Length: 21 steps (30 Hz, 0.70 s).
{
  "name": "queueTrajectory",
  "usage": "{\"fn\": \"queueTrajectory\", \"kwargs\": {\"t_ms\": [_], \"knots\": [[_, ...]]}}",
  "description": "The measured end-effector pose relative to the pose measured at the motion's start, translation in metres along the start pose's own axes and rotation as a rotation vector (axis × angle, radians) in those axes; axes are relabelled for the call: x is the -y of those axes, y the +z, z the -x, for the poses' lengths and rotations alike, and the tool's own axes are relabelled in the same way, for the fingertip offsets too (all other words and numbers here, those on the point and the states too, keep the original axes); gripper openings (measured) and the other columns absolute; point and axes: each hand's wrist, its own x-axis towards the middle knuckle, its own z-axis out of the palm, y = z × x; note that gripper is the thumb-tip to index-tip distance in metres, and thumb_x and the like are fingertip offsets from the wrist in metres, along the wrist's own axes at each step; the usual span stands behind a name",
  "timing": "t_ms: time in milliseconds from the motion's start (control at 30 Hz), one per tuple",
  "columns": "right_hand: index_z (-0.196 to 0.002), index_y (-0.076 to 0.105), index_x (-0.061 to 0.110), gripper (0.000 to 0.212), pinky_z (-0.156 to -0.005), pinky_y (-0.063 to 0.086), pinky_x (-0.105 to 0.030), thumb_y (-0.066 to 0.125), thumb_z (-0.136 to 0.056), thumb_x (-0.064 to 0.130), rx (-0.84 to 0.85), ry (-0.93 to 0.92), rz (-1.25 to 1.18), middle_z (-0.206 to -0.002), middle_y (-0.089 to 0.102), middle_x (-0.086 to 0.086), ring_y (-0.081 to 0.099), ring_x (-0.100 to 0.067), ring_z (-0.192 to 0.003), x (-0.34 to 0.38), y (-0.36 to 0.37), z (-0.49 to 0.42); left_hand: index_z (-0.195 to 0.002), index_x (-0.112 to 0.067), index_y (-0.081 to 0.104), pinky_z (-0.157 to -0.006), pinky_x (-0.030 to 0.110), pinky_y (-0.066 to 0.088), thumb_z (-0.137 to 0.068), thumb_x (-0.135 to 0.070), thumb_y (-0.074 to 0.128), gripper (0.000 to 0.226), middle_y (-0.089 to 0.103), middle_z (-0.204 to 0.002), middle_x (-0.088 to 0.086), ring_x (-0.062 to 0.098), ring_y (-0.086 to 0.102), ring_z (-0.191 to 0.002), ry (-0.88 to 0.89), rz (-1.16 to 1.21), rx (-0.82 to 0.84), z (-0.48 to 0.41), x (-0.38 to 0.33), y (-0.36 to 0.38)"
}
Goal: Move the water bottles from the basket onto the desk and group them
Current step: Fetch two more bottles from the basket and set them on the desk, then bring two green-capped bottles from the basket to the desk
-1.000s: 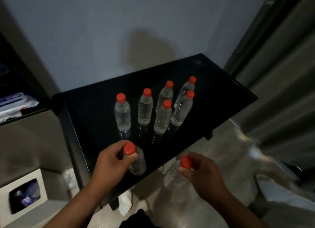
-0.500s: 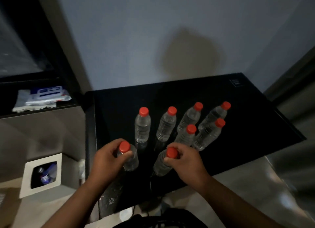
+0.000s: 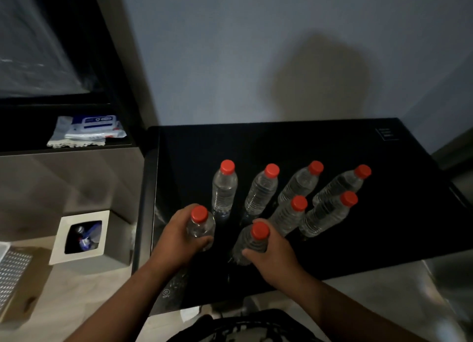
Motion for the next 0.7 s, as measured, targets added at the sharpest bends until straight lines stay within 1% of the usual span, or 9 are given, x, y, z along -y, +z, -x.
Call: {"fn": "queueTrajectory", "kwargs": {"t_ms": [67, 100, 167, 200, 233, 333, 467, 567, 700], "knots": [[-0.090, 0.050, 0.044, 0.053, -0.078, 0.041, -0.005, 0.076, -0.073, 0.002, -0.002, -0.002, -0.026, -0.091, 0.063, 0.016, 0.059, 0.013, -0.084, 0.006, -0.001, -0.009, -0.100, -0.056, 0.046, -0.085, 0.011, 0.037, -0.059, -0.009, 0.088, 0.075, 0.059, -0.110, -0.007, 0.006, 0.056, -0.100, -0.005, -0.002, -0.053, -0.007, -0.001, -0.001], [-0.090, 0.052, 0.043, 0.049, -0.082, 0.045, -0.013, 0.076, -0.074, 0.004, -0.006, -0.008, -0.038, -0.093, 0.066, 0.013, 0.061, 0.007, -0.087, 0.010, -0.001, -0.014, -0.100, -0.052, 0.047, -0.085, 0.015, 0.041, -0.060, -0.008, 0.087, 0.071, 0.059, -0.109, -0.005, 0.010, 0.057, -0.101, -0.016, 0.004, -0.076, -0.011, -0.001, -0.003], [-0.093, 0.055, 0.040, 0.044, -0.090, 0.050, -0.027, 0.076, -0.074, 0.007, -0.011, -0.017, -0.066, -0.097, 0.069, 0.009, 0.065, -0.004, -0.093, 0.015, 0.000, -0.025, -0.107, -0.041, 0.052, -0.090, 0.031, 0.048, -0.063, -0.009, 0.085, 0.064, 0.061, -0.111, -0.001, 0.015, 0.058, -0.102, -0.037, 0.014, -0.111, -0.021, 0.000, -0.007], [-0.094, 0.055, 0.040, 0.042, -0.093, 0.051, -0.032, 0.076, -0.075, 0.008, -0.013, -0.023, -0.079, -0.098, 0.069, 0.007, 0.066, -0.006, -0.095, 0.017, 0.001, -0.030, -0.112, -0.036, 0.054, -0.092, 0.035, 0.048, -0.064, -0.011, 0.084, 0.062, 0.061, -0.112, 0.000, 0.016, 0.058, -0.103, -0.055, 0.013, -0.120, -0.025, 0.002, -0.009], [-0.094, 0.055, 0.040, 0.042, -0.094, 0.051, -0.034, 0.076, -0.075, 0.008, -0.019, -0.033, -0.083, -0.099, 0.069, 0.007, 0.066, -0.007, -0.096, 0.020, 0.001, -0.033, -0.116, -0.034, 0.053, -0.092, 0.036, 0.048, -0.065, -0.014, 0.084, 0.062, 0.062, -0.112, -0.001, 0.017, 0.058, -0.104, -0.072, 0.015, -0.123, -0.029, 0.003, -0.011], [-0.095, 0.056, 0.041, 0.042, -0.095, 0.052, -0.036, 0.076, -0.076, 0.009, -0.029, -0.073, -0.084, -0.100, 0.070, 0.006, 0.066, -0.006, -0.097, 0.021, 0.002, -0.036, -0.116, -0.037, 0.051, -0.089, 0.032, 0.047, -0.066, -0.019, 0.084, 0.063, 0.062, -0.111, -0.003, 0.016, 0.059, -0.104, -0.068, 0.017, -0.121, -0.033, 0.006, -0.014], [-0.103, 0.056, 0.039, 0.044, -0.097, 0.052, -0.038, 0.075, -0.077, 0.009, -0.021, -0.082, -0.069, -0.105, 0.069, 0.007, 0.065, -0.005, -0.101, 0.015, 0.003, -0.029, -0.117, -0.038, 0.049, -0.091, 0.034, 0.048, -0.067, -0.020, 0.084, 0.064, 0.060, -0.111, -0.006, 0.013, 0.059, -0.104, -0.078, 0.053, -0.091, -0.031, 0.007, -0.016], [-0.115, 0.052, 0.033, 0.048, -0.099, 0.050, -0.034, 0.074, -0.079, 0.010, 0.027, -0.084, -0.022, -0.109, 0.065, 0.010, 0.062, -0.004, -0.107, 0.014, 0.004, -0.021, -0.120, -0.031, 0.049, -0.091, 0.035, 0.049, -0.070, -0.020, 0.082, 0.061, 0.059, -0.110, -0.009, 0.013, 0.059, -0.104, -0.077, 0.070, -0.035, -0.031, 0.006, -0.019], [-0.122, 0.050, 0.030, 0.047, -0.092, 0.046, -0.025, 0.069, -0.084, 0.010, 0.034, -0.012, -0.038, -0.110, 0.062, 0.014, 0.059, 0.001, -0.104, 0.018, -0.002, -0.014, -0.122, -0.035, 0.046, -0.092, 0.036, 0.048, -0.073, -0.021, 0.077, 0.059, 0.060, -0.109, -0.012, 0.012, 0.060, -0.105, -0.110, 0.097, 0.053, -0.028, 0.011, -0.027]]}}
